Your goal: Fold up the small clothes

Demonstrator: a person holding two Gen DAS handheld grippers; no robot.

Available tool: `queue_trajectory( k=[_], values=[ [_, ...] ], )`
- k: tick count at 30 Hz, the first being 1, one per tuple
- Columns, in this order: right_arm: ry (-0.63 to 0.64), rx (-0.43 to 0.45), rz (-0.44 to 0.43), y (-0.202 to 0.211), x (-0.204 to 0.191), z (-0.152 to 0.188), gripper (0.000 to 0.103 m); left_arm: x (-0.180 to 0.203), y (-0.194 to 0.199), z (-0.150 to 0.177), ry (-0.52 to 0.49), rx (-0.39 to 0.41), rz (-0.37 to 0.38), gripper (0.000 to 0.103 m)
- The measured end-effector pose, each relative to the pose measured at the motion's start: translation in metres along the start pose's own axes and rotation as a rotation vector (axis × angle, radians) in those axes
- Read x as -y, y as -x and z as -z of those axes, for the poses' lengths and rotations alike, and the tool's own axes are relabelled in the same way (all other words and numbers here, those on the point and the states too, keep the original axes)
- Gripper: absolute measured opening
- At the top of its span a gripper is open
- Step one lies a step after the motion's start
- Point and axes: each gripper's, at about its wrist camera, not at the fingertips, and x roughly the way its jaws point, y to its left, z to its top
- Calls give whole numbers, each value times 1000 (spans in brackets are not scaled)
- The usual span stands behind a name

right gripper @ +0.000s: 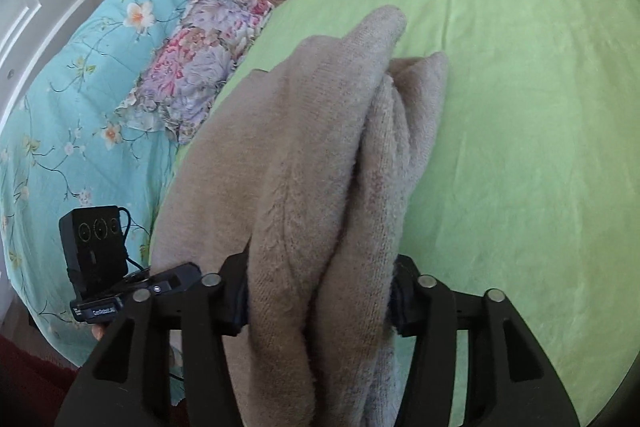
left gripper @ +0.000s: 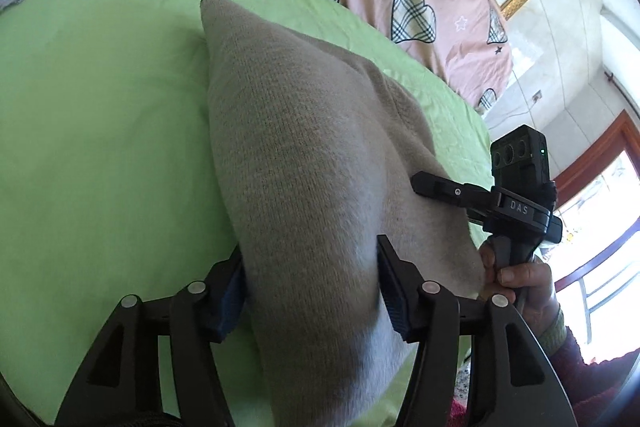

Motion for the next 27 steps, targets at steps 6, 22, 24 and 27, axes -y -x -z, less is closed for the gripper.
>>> queue_trajectory(
  k=[6, 22, 24, 27],
  values=[
    [-8, 98, 109, 39, -4, -7, 63, -12, 26, -31, 24, 58, -51, 61],
    [7, 140, -76, 10, -18, -71, 11, 4, -19, -53, 15, -13, -267, 49],
    [28, 155, -96, 15, -24, -73, 11, 0, -19, -60, 27, -27, -262, 53],
    [-7, 128, -33, 7, -5, -67, 11, -12, -27, -81, 53, -39, -282, 76]
  ],
)
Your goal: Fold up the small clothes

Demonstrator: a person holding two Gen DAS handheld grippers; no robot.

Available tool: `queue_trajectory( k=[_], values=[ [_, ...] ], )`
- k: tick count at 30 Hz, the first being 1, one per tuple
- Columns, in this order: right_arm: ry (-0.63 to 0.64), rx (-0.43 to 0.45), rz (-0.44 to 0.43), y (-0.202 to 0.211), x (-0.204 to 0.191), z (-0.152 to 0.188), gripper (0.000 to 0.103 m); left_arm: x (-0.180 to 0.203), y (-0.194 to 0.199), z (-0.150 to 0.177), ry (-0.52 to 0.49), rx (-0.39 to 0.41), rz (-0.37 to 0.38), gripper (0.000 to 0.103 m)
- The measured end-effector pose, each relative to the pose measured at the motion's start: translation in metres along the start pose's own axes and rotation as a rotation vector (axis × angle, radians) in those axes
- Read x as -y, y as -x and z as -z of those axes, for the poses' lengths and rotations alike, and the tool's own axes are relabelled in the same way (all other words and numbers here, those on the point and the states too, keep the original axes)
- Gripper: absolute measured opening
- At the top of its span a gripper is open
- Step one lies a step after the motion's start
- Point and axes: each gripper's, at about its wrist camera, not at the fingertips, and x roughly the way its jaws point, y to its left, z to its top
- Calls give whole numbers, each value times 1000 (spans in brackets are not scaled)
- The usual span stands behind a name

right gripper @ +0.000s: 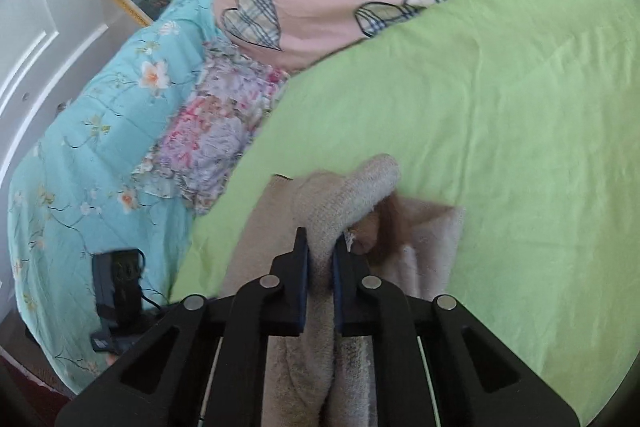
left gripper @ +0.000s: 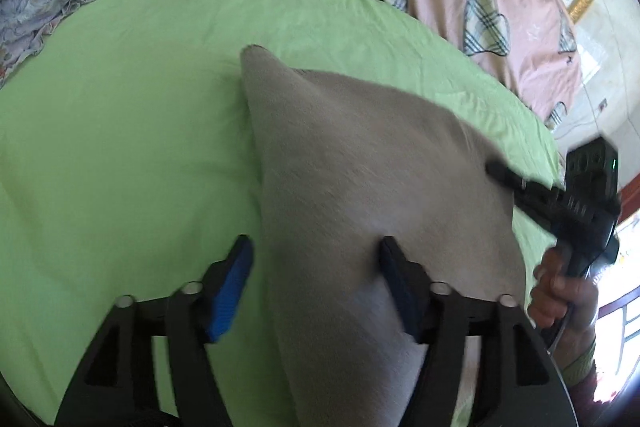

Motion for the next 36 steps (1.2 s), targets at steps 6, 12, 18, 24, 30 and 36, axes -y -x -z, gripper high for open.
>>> queue_trajectory(
  k=[6, 12, 18, 24, 30, 36],
  values=[
    [-90, -21, 30, -6, 31, 22, 11, -14, -50, -58, 49, -42, 34, 55],
    [-77, -47, 55, -10, 32, 21, 12, -9, -57, -78, 44, -20, -3, 23],
    [-51, -25, 62, 15, 17, 25, 17, 2, -1, -34, -26, 47, -37, 31],
    [-36, -17, 55, 54, 4, 61, 40, 10, 59, 50, -102, 114, 3, 47],
    [-8, -58, 72, 74, -3, 109, 40, 10, 89, 121, -142, 130, 62, 54],
    [-23, -83, 72, 78, -6, 138, 40, 21, 79, 157, -206, 104, 39, 56]
  ],
)
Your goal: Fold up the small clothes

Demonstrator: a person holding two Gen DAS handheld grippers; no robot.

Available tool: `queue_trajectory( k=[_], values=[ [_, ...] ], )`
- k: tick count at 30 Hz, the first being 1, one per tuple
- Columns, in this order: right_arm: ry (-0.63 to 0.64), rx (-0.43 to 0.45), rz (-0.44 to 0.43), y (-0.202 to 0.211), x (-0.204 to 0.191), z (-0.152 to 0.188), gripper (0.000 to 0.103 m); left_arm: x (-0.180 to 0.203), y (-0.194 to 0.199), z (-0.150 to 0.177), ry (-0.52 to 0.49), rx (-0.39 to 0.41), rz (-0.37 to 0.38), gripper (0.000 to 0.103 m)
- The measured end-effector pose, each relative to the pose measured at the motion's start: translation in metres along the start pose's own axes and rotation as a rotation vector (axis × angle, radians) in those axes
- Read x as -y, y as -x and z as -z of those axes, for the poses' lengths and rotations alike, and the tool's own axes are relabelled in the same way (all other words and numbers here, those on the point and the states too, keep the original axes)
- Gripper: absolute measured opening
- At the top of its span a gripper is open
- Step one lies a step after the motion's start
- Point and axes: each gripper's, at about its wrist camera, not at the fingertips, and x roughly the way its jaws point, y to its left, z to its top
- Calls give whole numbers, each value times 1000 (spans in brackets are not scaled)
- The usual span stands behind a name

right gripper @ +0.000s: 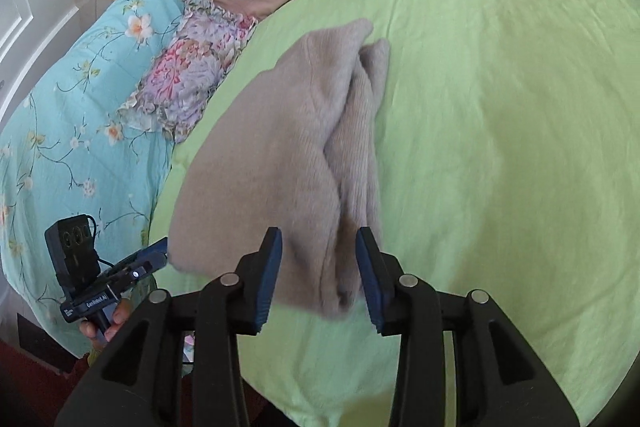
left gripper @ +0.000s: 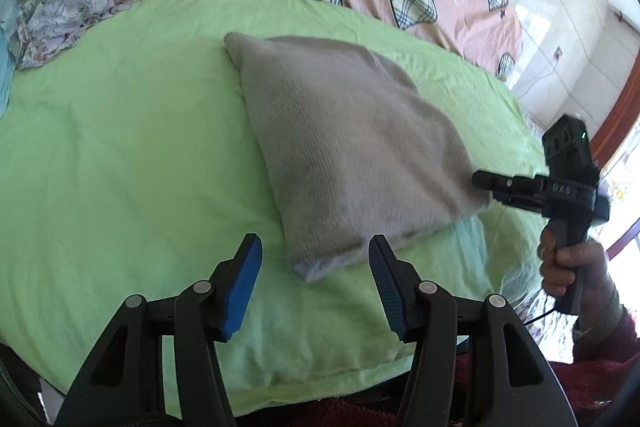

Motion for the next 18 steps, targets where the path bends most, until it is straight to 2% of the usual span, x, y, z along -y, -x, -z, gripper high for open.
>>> queue_trajectory(
  k=[5, 7, 8, 9, 11, 12, 15, 17, 18],
  values=[
    [5, 14, -13, -2, -5, 5, 40, 9, -22, 4, -53, -7, -96, 56],
    [15, 16, -13, -6, -6, 4, 40, 11, -33, 4, -67, -20, -181, 54],
    [14, 15, -15, -8, -7, 5, 39, 10, -36, 3, -78, -23, -191, 48],
    [11, 12, -23, -10, -7, 4, 30, 13, -36, 5, -87, -20, -203, 44],
    [19, 5, -25, -13, -8, 2, 8, 14, -31, 5, -59, -10, -208, 24],
    [22, 5, -19, -11, -10, 0, 8, 13, -27, 5, -40, -1, -203, 20],
    [74, 85, -58, 20, -22, -11, 8, 16, -8, 4, 4, 59, -216, 15],
    [122, 113, -55, 35, -28, -16, 8, 20, -9, 4, -9, 57, -237, 12],
    [151, 108, -26, 37, -29, -17, 8, 23, -15, 5, -30, 37, -262, 12]
  ],
)
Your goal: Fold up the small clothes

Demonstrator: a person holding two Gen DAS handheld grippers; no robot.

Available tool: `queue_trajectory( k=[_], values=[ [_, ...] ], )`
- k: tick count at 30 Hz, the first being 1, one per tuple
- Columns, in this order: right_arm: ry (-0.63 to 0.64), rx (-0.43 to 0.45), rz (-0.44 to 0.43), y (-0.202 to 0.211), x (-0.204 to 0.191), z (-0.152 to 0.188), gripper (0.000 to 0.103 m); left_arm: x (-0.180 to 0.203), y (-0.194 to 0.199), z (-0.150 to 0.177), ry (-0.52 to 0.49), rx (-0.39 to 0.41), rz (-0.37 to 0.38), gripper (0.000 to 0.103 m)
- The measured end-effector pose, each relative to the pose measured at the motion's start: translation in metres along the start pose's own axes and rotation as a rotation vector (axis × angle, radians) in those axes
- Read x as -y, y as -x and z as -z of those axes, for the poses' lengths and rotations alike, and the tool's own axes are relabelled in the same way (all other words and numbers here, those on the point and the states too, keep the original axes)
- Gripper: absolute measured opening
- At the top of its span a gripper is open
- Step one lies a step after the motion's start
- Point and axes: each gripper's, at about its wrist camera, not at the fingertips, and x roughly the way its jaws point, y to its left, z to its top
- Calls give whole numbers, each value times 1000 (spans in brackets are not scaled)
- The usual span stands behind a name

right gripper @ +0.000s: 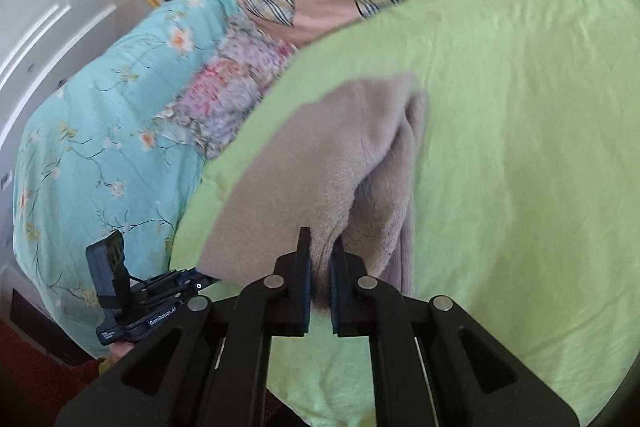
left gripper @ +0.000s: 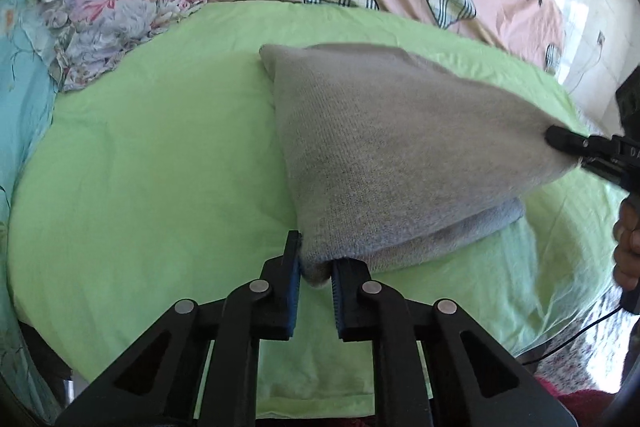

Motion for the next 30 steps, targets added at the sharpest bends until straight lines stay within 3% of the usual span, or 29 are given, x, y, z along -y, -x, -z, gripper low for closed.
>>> queue_trajectory(
  k=[5, 12, 16, 19, 25, 27, 30],
  values=[
    [66, -161, 198, -37, 22, 23, 8, 7, -18, 6, -34, -79, -31, 11],
    [52, -159, 264, -45, 29, 27, 8, 10, -22, 10, -72, -96, -47, 11],
    [11, -182, 243, -43, 28, 29, 9, 0, -15, 13, -56, -112, 11, 12],
    [-2, -190, 245, -32, 26, 25, 16, -7, -3, 18, -62, -128, 63, 12],
    [-89, -45, 195, 1, 27, 0, 18, -25, 42, -4, -57, -8, 146, 15],
    [-98, -17, 199, -4, 26, -13, 32, -25, 40, -21, -37, 26, 156, 22],
    [-112, 3, 174, -25, 26, -30, 39, -22, 28, -40, 10, 48, 171, 26]
  ],
)
